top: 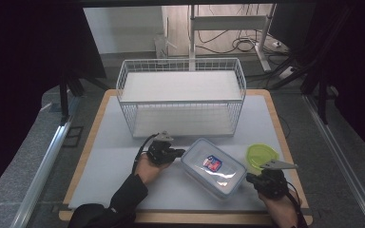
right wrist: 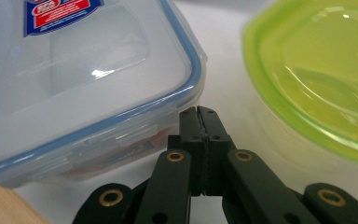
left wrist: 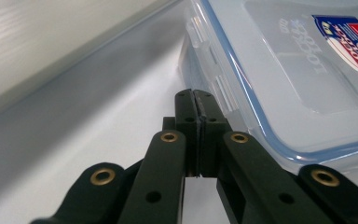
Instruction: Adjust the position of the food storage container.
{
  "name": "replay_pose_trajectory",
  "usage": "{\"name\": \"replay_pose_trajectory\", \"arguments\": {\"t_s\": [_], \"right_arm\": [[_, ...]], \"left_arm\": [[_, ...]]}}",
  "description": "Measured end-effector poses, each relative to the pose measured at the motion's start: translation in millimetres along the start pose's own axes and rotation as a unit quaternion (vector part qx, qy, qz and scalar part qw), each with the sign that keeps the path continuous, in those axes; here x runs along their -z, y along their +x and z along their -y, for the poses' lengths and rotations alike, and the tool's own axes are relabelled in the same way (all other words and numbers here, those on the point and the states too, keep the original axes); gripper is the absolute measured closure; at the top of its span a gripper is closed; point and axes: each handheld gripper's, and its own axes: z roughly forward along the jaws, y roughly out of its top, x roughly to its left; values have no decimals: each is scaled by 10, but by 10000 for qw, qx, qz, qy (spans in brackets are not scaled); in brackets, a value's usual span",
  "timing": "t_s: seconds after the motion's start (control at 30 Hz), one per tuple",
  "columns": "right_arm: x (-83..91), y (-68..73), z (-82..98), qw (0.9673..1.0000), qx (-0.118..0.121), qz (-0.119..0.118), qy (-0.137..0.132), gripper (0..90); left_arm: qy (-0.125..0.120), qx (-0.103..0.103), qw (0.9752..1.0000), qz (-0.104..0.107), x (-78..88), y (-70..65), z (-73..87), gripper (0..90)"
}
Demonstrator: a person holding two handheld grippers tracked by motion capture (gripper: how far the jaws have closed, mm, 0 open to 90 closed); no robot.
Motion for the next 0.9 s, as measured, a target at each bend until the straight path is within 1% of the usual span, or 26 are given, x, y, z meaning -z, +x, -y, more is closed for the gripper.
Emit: {"name": "replay_pose_trajectory", "arguments": {"t_s": [0.03,0.1,0.13,0.17,0.2,0.23,0.27,0.4,0.47,0.5,0.53,0.6,0.63,0.7,0.77,0.8,0.83,0.9], "right_arm": [[-27,15,-20,10000,22,-17,0,900],[-80,49,-62,10000,78,-42,9,900],[-108,69,-85,9999,114,-61,26,900],[-138,91,-108,9999,141,-85,26,900],[-138,91,-108,9999,141,-85,26,900],[-169,114,-133,9998,188,-58,35,900],[-234,154,-190,9997,233,-93,69,900],[-343,224,-285,9993,364,-87,98,900],[-404,260,-335,9991,398,-132,117,900],[-404,260,-335,9991,398,-132,117,900],[-473,311,-393,9986,488,-148,158,900],[-532,329,-444,9981,556,-222,170,900],[-532,329,-444,9981,556,-222,170,900],[-601,366,-497,9976,576,-295,225,900],[-663,403,-533,9971,667,-258,253,900],[-723,416,-569,9970,671,-267,287,900],[-740,418,-580,9969,672,-266,297,900],[-760,414,-600,9969,662,-306,302,900]], "left_arm": [[9,43,10000,-55,48,-2,39,896],[48,64,9999,-120,110,-9,94,897],[110,21,9998,-183,142,-16,127,896],[73,43,9997,-249,176,-27,160,898],[73,43,9997,-249,176,-27,160,898],[83,105,9995,-293,221,-31,195,898],[95,121,9991,-396,280,-32,242,898],[153,183,9979,-594,405,-57,339,899],[255,166,9970,-715,450,-87,385,899],[255,166,9970,-715,450,-87,385,899],[266,209,9961,-816,510,-106,425,900],[253,305,9959,-814,574,-107,475,899],[253,305,9959,-814,574,-107,475,899],[248,387,9952,-869,612,-111,518,899],[190,487,9949,-866,652,-121,538,899],[141,520,9947,-878,677,-140,545,899],[133,523,9943,-924,685,-155,549,899],[107,528,9943,-919,700,-159,557,898]]}}
